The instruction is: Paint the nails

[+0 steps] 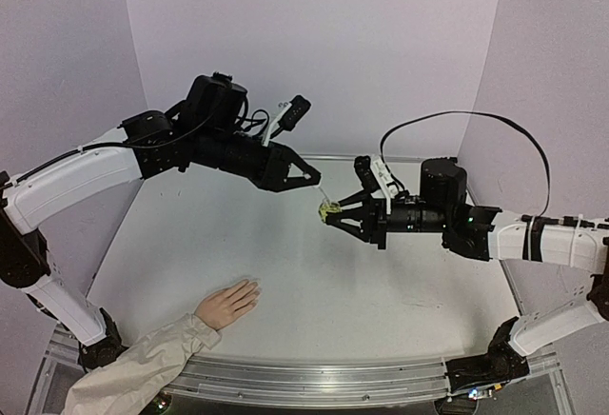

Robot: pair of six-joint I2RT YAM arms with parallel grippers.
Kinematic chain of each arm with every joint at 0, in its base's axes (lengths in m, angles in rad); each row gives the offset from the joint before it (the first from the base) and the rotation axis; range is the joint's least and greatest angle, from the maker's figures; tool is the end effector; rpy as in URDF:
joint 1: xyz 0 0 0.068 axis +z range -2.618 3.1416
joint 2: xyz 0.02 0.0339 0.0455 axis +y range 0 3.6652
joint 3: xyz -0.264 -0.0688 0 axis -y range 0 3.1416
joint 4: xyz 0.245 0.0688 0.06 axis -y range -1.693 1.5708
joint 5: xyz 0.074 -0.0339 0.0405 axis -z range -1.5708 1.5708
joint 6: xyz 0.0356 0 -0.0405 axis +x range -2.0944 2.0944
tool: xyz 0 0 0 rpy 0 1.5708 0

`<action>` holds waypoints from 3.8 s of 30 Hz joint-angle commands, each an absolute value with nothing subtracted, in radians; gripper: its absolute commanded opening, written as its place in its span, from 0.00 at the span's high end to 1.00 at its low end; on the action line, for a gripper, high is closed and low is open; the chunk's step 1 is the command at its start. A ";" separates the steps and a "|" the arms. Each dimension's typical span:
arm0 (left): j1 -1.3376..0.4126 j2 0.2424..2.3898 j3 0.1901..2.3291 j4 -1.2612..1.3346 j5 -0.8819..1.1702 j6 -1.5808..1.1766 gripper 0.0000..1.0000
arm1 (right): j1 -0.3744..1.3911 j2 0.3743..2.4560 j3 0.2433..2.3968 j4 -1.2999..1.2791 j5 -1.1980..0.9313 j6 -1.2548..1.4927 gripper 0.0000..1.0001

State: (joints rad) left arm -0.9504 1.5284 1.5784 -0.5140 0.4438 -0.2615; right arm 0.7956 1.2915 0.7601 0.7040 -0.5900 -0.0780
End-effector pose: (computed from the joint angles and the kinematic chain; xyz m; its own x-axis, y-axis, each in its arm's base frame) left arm 0.1884 -0.2899 0.4019 -0.4990 0.2968 -0.8142 0.8582 0.2995 -0.4168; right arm 0.1894 0.2216 0.3126 0.1960 0.1075 -0.9747 -0.9648 0.1990 -0.1720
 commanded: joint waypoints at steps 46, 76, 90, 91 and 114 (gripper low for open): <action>-0.954 1.579 1.636 -0.546 0.456 -0.242 1.00 | 0.801 1.305 0.822 0.797 -0.584 -0.071 1.00; -0.954 1.678 1.804 -0.924 0.077 -0.287 1.00 | 0.948 1.605 1.092 1.016 -0.029 -0.131 1.00; -0.805 1.507 1.624 -0.910 0.718 0.125 1.00 | 0.901 1.532 1.165 0.961 -0.868 0.176 1.00; -0.805 1.495 1.611 -0.908 0.757 0.162 1.00 | 0.900 1.527 1.168 0.968 -0.898 0.209 1.00; -0.806 1.444 1.615 -0.970 0.947 0.381 0.97 | 0.898 1.583 1.246 1.188 -1.086 0.527 1.00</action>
State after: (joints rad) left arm -0.7948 1.4406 1.5986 -0.8646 1.0626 0.4099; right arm 0.9085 1.6230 1.1381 0.9134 -1.1374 0.5465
